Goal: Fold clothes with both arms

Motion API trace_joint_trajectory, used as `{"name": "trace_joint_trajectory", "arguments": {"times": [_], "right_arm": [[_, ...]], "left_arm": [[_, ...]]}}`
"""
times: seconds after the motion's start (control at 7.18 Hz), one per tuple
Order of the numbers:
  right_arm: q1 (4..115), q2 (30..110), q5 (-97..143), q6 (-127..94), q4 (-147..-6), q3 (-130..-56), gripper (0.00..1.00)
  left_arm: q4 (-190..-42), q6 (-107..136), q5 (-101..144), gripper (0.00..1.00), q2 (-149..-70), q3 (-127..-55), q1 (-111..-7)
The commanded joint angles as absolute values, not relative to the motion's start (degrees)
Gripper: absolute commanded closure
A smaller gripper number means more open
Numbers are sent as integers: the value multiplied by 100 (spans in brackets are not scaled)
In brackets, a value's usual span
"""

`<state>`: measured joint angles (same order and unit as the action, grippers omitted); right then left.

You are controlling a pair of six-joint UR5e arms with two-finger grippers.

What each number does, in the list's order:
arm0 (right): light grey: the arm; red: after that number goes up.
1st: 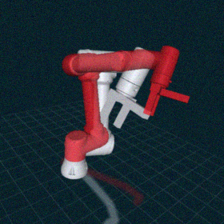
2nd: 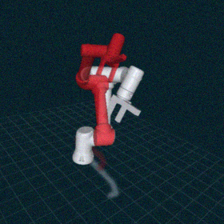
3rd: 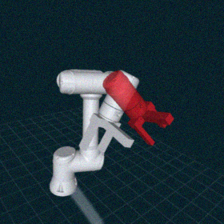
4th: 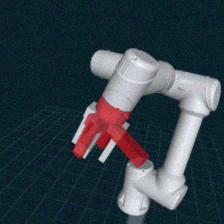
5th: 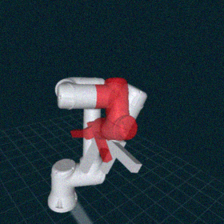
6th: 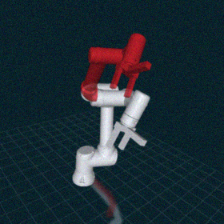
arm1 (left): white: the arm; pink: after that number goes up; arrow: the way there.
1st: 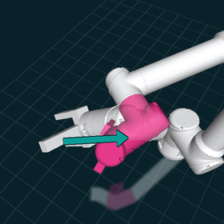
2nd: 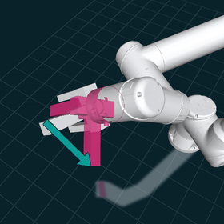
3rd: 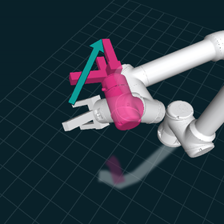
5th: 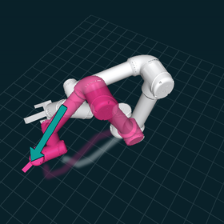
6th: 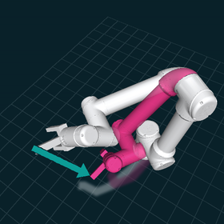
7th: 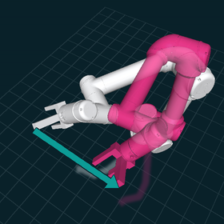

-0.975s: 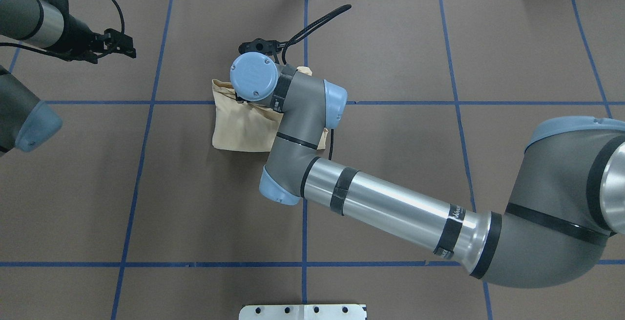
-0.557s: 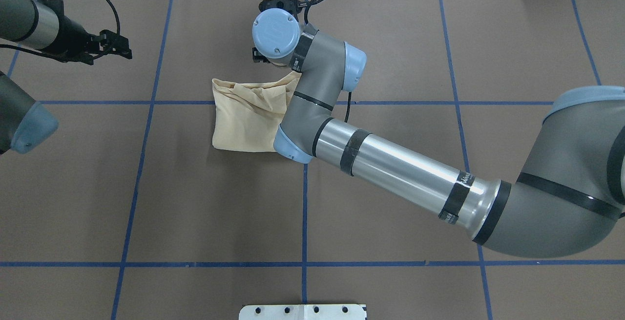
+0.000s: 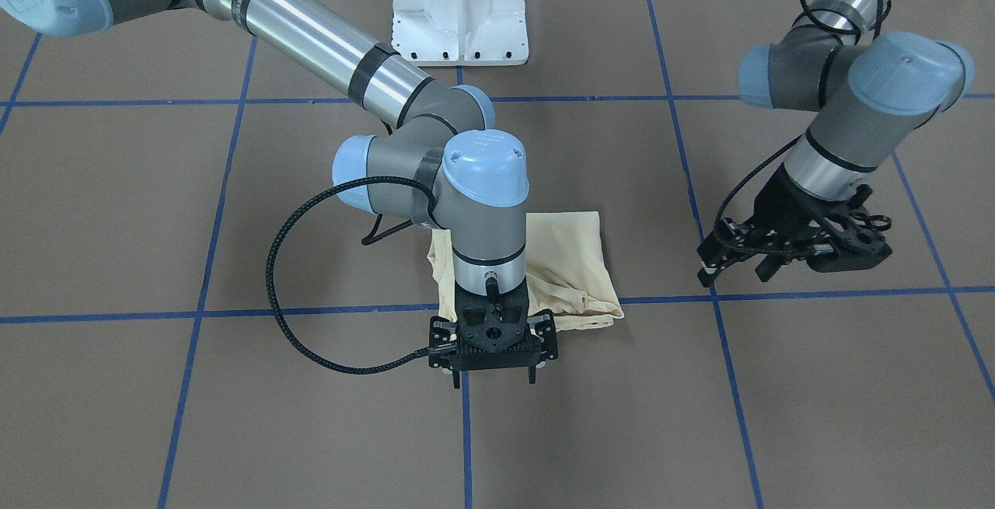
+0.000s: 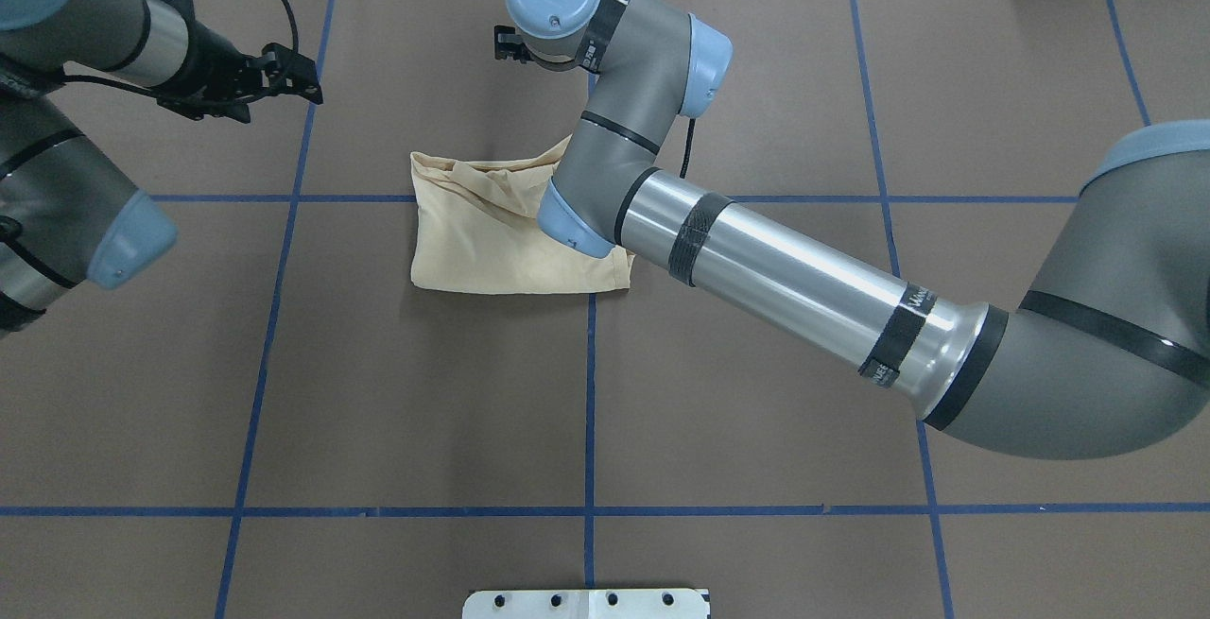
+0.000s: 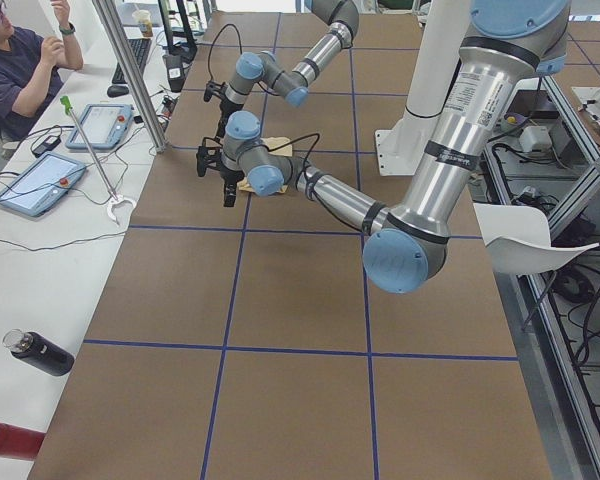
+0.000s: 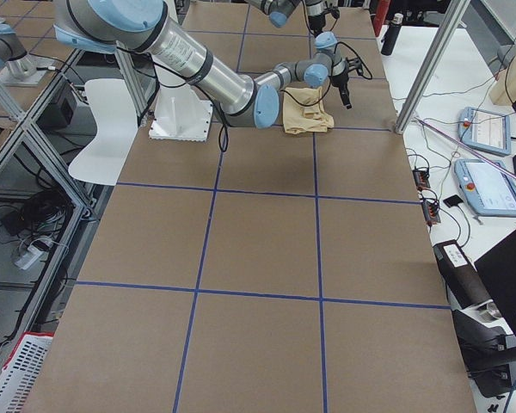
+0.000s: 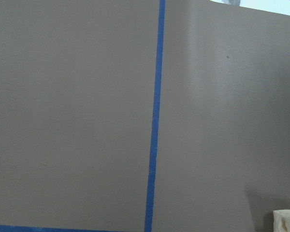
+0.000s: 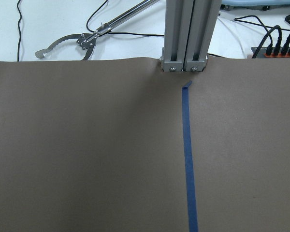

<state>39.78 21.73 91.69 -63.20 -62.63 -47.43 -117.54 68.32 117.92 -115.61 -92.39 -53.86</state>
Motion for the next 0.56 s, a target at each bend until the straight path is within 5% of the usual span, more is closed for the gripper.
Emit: {"name": "trace_joint_trajectory", "arguments": {"times": [0.0,0.28,0.42], "right_arm": [[4209,2617,9500,-6066,-6267,-5131,1],[4245,2672,9562,-6038,-6267,-5159,1],[4289,2707,9693,-6029,-6267,-5168,1]], "left_arm": [[-11768,7189,11542,2,-12065,-9211,-4714],[-11777,7189,11005,28,-12435,-9089,-4211],[-11786,7172,10934,31,-12715,-8722,-4088]]}}
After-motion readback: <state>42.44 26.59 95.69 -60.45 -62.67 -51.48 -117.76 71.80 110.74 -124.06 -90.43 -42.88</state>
